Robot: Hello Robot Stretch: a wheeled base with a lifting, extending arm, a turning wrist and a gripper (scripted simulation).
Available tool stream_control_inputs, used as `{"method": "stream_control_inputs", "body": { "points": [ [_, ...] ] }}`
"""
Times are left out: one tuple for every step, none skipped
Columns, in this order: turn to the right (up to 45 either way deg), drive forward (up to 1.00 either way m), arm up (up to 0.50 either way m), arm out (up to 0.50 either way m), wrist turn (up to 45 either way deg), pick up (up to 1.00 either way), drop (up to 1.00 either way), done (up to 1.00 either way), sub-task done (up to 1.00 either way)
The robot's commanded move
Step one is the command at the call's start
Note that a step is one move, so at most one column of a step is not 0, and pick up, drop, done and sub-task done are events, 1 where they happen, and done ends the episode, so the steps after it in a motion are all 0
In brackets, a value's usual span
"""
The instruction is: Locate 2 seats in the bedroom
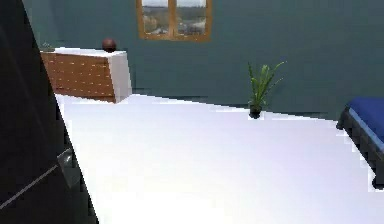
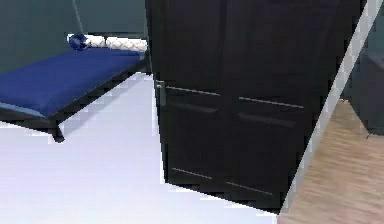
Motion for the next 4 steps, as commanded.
{"method": "stream_control_inputs", "body": {
  "points": [
    [3.0,0.0,0.0,0.0,0.0,0.0,0.0,0.0,0.0],
    [0.0,0.5,0.0,0.0,0.0,0.0,0.0,0.0,0.0],
    [-45.0,0.0,0.0,0.0,0.0,0.0,0.0,0.0,0.0],
    [-27.0,0.0,0.0,0.0,0.0,0.0,0.0,0.0,0.0]
  ]
}}
